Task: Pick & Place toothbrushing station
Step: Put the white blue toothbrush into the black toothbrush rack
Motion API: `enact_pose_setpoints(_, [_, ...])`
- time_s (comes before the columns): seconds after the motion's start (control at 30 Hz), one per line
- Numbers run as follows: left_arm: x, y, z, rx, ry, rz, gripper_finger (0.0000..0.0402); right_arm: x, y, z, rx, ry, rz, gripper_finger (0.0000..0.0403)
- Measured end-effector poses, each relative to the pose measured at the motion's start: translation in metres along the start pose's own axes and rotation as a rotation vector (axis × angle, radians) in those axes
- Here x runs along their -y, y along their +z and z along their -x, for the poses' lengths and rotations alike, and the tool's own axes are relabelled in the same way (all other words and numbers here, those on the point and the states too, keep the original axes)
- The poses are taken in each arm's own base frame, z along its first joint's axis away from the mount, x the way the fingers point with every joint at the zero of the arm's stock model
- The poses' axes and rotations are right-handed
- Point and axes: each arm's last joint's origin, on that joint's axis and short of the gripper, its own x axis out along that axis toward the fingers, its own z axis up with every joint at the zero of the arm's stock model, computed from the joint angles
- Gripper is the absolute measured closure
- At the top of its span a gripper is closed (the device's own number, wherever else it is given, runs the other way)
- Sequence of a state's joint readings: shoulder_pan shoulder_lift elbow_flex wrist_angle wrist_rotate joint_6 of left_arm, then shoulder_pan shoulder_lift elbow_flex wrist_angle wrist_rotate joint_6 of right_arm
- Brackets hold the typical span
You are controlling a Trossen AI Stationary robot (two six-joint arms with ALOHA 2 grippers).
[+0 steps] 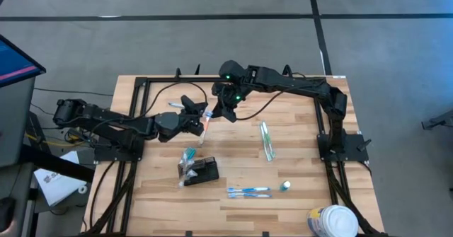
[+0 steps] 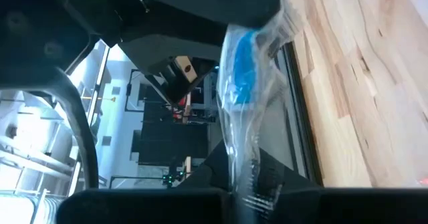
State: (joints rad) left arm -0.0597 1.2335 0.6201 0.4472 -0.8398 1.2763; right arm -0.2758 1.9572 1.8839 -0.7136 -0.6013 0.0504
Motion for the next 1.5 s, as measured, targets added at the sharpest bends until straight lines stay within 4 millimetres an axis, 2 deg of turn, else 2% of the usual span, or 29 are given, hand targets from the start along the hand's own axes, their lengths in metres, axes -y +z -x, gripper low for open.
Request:
enact_pose_setpoints(0.4, [0.005,-0.003,0.0,-0.063,-0.024,0.005,0.0401,0.003,-0.001,0.003,-0.005,0.058,-0.015,0.0339])
enact_pose_setpoints(0.57, [0.005,-0.003,0.0,-0.058,-0.026,0.053,0.0401,0.001,-0.001,0.004,-0.009,0.129,-0.017,0.0339])
enact_pose_setpoints(1.03, [0.011,-0.006,0.001,-0.062,-0.039,0.098,0.0401,0.0,-0.001,0.004,-0.011,0.175,-0.004,0.0339])
enact_pose_setpoints(1.3, [0.011,-0.004,0.001,-0.021,-0.054,0.169,0.0389,0.003,0.0,0.005,-0.003,0.141,-0.011,0.0339])
enact_pose_setpoints(1.5, [0.01,-0.003,0.001,0.006,-0.058,0.182,0.0359,0.003,0.0,0.005,-0.002,0.141,0.013,0.0339])
